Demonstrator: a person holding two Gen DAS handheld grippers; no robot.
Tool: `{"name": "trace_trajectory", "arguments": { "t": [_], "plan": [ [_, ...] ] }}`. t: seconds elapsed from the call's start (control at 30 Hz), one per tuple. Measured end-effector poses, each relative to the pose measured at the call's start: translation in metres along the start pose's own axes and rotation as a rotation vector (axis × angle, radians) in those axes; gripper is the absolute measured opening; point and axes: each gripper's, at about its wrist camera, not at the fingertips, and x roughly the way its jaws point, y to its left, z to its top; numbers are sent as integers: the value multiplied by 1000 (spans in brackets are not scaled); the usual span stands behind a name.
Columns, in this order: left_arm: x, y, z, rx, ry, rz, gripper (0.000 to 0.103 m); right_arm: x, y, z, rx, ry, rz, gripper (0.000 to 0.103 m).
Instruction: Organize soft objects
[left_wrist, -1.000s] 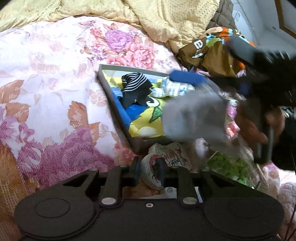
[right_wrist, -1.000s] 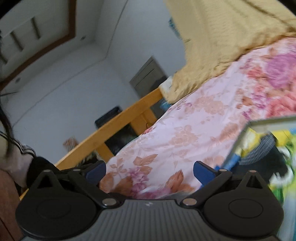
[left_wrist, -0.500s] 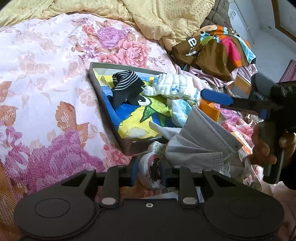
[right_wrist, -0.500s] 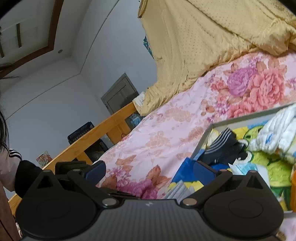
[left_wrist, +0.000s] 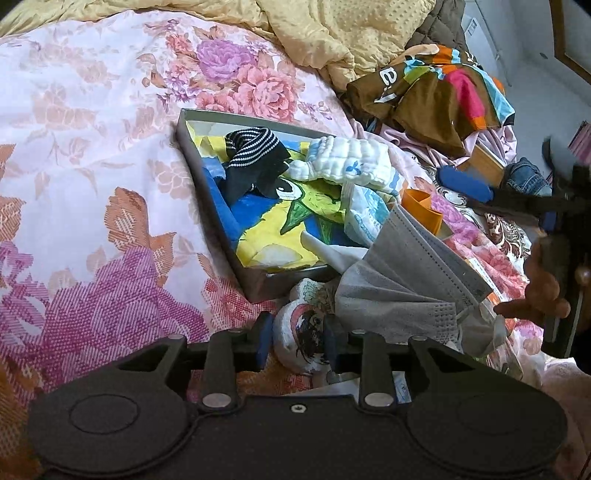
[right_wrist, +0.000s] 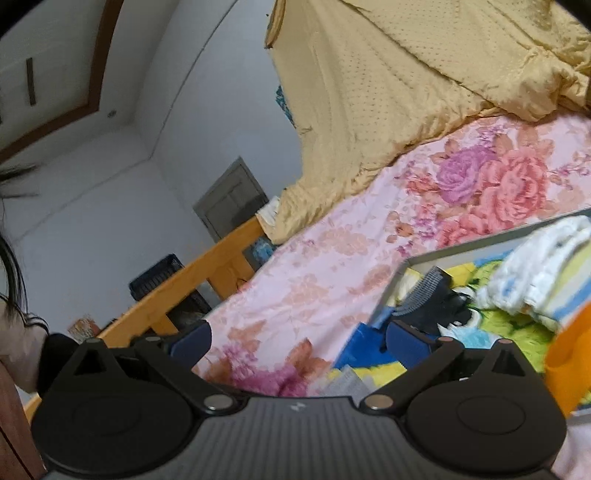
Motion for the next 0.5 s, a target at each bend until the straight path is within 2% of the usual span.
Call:
{"name": "trace_trajectory", "arguments": {
  "t": [0.17, 0.23, 0.37, 0.5],
  "plan": [
    [0, -1, 0, -4, 0, 1, 31, 34, -2, 7, 120, 19, 155, 103],
    [-1, -1, 0, -5, -1, 1, 31, 48, 2, 7, 103, 29, 184, 103],
    [-1, -1, 0, -1, 0, 3, 31, 72, 4, 16, 20, -25, 164, 103],
    [-3, -2, 1, -3, -4, 6, 31, 93, -4, 48, -53, -120, 102, 103]
  ]
}}
